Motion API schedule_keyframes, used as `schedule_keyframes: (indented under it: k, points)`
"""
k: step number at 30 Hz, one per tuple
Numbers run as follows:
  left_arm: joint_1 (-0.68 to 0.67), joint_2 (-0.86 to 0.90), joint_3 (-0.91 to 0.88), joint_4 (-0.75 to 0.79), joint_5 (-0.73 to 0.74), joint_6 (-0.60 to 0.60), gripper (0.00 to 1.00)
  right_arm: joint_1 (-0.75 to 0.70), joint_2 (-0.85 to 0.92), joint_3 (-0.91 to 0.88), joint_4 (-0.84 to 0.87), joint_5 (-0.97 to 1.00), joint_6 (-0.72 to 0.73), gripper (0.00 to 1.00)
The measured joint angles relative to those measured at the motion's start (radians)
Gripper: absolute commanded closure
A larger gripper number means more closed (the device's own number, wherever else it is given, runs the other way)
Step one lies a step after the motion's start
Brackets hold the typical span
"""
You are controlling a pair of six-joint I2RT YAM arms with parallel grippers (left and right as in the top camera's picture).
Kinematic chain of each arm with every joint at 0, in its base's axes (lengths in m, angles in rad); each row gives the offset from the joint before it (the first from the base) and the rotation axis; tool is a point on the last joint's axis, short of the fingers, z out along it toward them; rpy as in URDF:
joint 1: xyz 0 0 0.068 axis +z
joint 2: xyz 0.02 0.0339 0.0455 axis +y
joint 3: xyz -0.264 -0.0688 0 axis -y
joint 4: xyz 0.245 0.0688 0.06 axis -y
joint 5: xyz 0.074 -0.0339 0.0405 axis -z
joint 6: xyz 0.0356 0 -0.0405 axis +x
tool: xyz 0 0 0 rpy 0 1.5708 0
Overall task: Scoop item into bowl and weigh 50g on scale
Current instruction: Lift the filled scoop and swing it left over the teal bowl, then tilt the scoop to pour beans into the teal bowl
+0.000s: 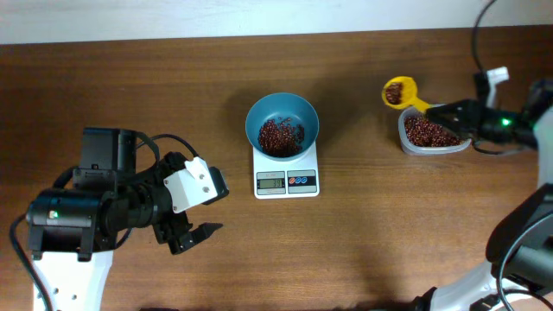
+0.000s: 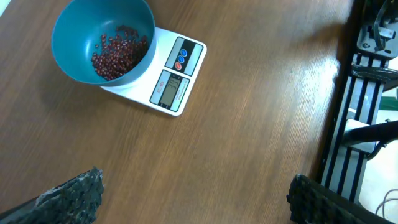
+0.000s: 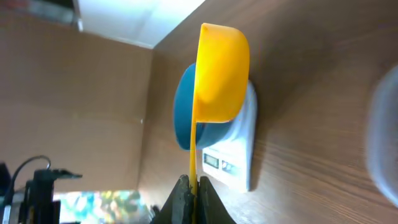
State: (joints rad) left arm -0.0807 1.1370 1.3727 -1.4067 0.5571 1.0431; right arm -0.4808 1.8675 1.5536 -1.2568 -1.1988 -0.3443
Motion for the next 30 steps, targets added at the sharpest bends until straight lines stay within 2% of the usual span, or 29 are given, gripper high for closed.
schedule_keyframes:
  k: [12,23,30]
  points:
    - [0.000,0.000,0.000,0.000,0.000,0.000,0.01,0.329,0.000,0.000,0.068,-0.054,0.000,0.96]
    - [0.000,0.000,0.000,0.000,0.000,0.000,0.01,0.505,0.000,0.000,0.215,0.009,0.051,0.96]
    - [0.000,0.000,0.000,0.000,0.000,0.000,0.01,0.547,0.000,0.000,0.240,0.106,0.087,0.96]
